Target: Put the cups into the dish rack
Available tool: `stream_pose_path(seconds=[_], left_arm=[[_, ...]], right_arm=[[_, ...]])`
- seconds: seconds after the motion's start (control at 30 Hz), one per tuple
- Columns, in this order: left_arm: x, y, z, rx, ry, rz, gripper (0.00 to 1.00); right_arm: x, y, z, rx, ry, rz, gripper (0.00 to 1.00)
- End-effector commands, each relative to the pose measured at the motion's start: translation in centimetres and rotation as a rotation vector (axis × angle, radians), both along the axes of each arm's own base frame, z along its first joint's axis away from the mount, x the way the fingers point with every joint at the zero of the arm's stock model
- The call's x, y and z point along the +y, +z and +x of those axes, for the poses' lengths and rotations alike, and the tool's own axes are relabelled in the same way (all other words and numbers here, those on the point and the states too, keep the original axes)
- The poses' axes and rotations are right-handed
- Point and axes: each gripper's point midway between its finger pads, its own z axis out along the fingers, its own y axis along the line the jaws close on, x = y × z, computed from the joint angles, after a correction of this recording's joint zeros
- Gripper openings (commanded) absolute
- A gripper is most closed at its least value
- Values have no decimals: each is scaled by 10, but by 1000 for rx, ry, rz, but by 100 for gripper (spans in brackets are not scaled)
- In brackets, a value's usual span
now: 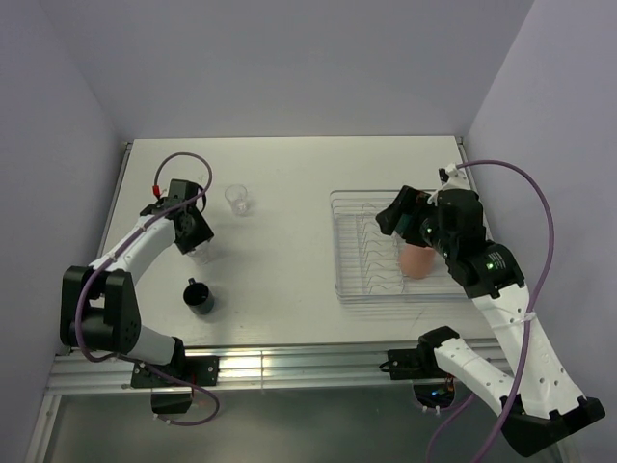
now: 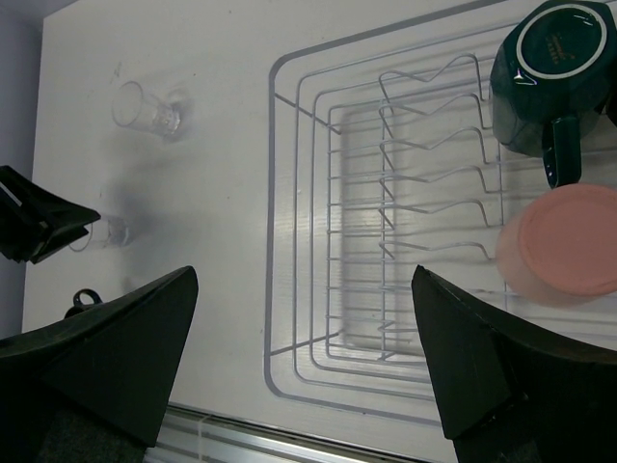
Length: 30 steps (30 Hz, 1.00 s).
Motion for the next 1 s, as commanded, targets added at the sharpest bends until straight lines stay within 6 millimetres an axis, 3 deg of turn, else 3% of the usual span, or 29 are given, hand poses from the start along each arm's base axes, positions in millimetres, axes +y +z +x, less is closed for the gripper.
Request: stream_pose_path(seconds=[0.0, 0.13, 0.37, 0.47, 0.63, 0.73, 0.93, 0.97], left_arm=[[-1, 13, 16, -51, 5, -6, 50], [-1, 12, 17, -49, 4, -5, 46], [-3, 5, 15, -19, -10, -8, 10], [-4, 3, 14, -12, -15, -12, 0], [-10, 13, 14, -34, -45, -42, 0], [-20, 38, 18, -80, -85, -88, 0], [-47, 132, 30, -275, -206, -201, 0], [-53, 156, 30, -325, -232, -227, 0]], right_arm=[[5, 9, 6, -50, 14, 16, 100], [6, 5, 8, -43, 17, 11, 100], [9, -6, 12, -22, 28, 7, 100], [10, -7, 13, -21, 30, 6, 100], [10, -10, 14, -10, 30, 1, 100], [12, -11, 15, -7, 35, 5, 100], [26, -8, 15, -11, 91, 38, 99], [29, -7, 17, -13, 100, 46, 99]])
